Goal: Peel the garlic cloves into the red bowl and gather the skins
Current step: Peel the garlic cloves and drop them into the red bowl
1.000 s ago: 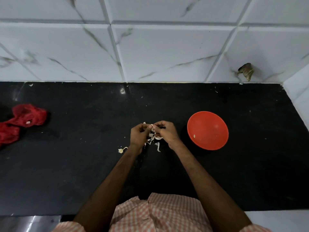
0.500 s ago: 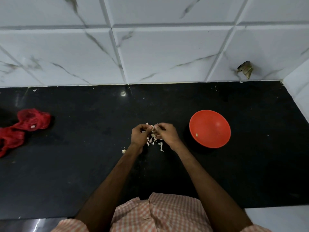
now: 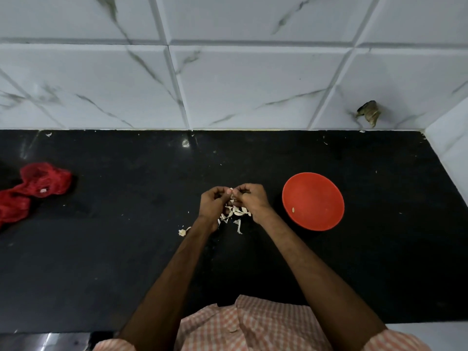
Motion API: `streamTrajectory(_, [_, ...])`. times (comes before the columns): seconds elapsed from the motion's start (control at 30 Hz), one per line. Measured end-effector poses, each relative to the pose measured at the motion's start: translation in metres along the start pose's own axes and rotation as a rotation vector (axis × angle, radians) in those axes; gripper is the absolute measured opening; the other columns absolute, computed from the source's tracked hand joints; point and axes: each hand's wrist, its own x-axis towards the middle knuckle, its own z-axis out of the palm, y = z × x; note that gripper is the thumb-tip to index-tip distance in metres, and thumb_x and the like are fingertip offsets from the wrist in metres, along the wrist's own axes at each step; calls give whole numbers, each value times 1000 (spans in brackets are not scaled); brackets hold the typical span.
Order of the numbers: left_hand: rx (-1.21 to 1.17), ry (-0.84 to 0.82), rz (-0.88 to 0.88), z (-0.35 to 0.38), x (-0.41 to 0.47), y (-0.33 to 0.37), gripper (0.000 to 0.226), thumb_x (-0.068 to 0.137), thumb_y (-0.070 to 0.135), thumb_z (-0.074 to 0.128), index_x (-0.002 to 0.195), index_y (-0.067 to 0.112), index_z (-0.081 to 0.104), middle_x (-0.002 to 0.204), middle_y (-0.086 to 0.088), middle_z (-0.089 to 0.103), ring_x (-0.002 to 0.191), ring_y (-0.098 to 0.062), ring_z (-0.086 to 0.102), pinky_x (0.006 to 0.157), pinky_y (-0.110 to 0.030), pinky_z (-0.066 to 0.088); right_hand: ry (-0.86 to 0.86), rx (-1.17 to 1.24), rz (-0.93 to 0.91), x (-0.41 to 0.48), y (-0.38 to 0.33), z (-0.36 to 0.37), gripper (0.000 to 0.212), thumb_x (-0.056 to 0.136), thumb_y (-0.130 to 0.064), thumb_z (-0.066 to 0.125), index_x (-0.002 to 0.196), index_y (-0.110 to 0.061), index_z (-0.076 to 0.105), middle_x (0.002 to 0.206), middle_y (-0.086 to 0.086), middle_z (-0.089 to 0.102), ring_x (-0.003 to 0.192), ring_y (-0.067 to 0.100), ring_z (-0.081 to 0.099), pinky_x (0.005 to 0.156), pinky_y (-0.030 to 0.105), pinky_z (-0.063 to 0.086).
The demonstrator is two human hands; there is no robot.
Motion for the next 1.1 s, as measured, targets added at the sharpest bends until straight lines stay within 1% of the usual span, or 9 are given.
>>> streamTrajectory(0.23, [23,-31,-3,13,6,0,8,96,8,63,91,3,66,70,-6,63,51,-8,54,41,-19,40,15,4,52,-2,-8,-17,12,94,0,65,103,8,66,87,14,69,74,18,70,60,21,57])
streamTrajectory(0.4, [39,-11,-21,19,11,8,9,94,10,66,89,3,67,74,-9,64,59,-15,57,44,-21,44,56,24,78,-5,-20,-20,18,94,-1,64,110,9,66,92,14,69,78,15,69,63,20,58])
streamTrajectory(0.57, [98,-7,-1,16,9,10,11,95,9,65,95,-2,66,79,-12,67,60,-14,61,46,-21,47,161,-12,148,-1,-19,-8,4,93,-2,66,93,-3,70,94,14,71,77,16,69,66,28,60])
streamTrajectory(0.7, [111,17,22,7,11,3,8,95,4,63,89,3,66,79,-13,69,63,-21,64,50,-27,52,207,100,253,3,-15,8,10,89,1,68,82,-5,70,92,15,72,83,22,72,76,36,63])
streamTrajectory(0.8, [126,48,17,2,12,-8,7,96,5,62,93,0,67,82,-15,71,67,-25,67,53,-30,53,230,150,309,4,-6,17,8,89,2,69,83,-3,70,87,15,72,74,21,72,68,32,62])
streamTrajectory(0.9, [118,53,0,1,8,-16,7,96,2,60,96,-3,66,84,-17,70,65,-22,68,51,-26,54,229,185,345,3,3,18,10,88,6,68,82,-1,69,85,17,71,68,22,70,57,27,60])
streamTrajectory(0.97, [90,43,-6,0,6,-16,7,96,1,60,94,-3,65,82,-16,69,64,-21,67,50,-25,53,224,186,332,3,7,16,13,88,8,67,79,-1,68,84,17,71,68,23,71,60,28,61])
streamTrajectory(1.03, [58,26,-26,-1,7,-14,6,96,1,61,91,0,64,79,-12,68,62,-18,66,49,-24,53,206,149,282,2,9,15,6,90,5,66,87,3,70,87,18,71,69,22,71,62,27,61])
streamTrajectory(1.1, [4,20,-53,-2,11,-10,8,96,2,62,87,3,61,78,-10,65,60,-16,63,48,-23,51,166,102,206,1,5,15,10,92,2,66,100,7,71,94,20,72,72,21,72,62,25,60])
